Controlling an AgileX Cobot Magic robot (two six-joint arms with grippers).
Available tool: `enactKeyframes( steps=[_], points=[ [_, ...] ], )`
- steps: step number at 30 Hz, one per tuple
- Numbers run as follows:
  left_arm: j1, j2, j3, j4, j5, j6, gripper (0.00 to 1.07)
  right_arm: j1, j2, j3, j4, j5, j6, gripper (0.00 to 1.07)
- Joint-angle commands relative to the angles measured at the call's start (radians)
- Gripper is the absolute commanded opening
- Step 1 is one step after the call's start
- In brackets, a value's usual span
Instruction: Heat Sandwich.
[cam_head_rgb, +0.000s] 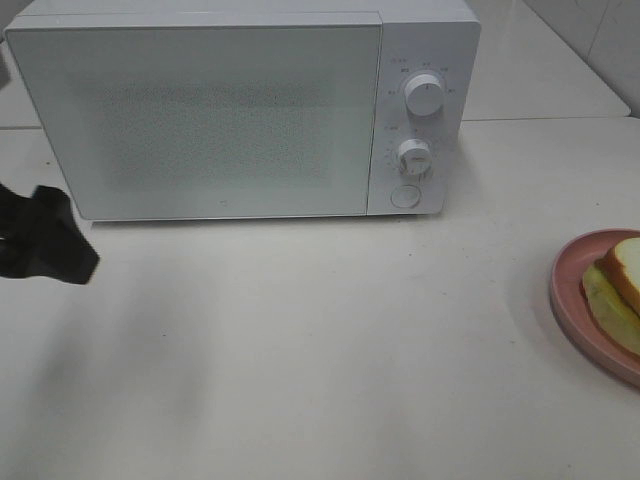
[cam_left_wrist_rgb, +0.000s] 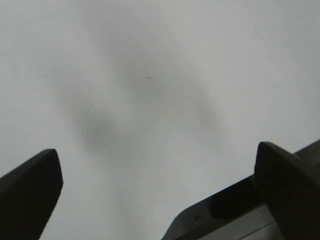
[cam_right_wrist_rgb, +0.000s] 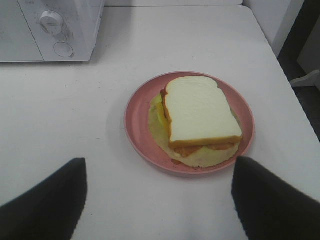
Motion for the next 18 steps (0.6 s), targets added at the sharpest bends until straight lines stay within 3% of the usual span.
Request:
enactKeyframes(
  steps=[1,7,18],
  points=[
    [0.08,-0.05,-0.004,0.078,0.059,-0.081,1.01,-0.009,-0.026,0.0,-0.001,-0.004,-0.006,0.76],
    [0.204,-0.119,-0.003,0.104,0.122,-0.123,1.01,-0.009,-0.026,0.0,-0.001,-0.004,-0.006,0.76],
    [0.238,-0.274,0.013,0.152,0.282,-0.162,1.01,-0.009,-0.026,0.0,-0.001,-0.004,-0.006,0.76]
  ],
)
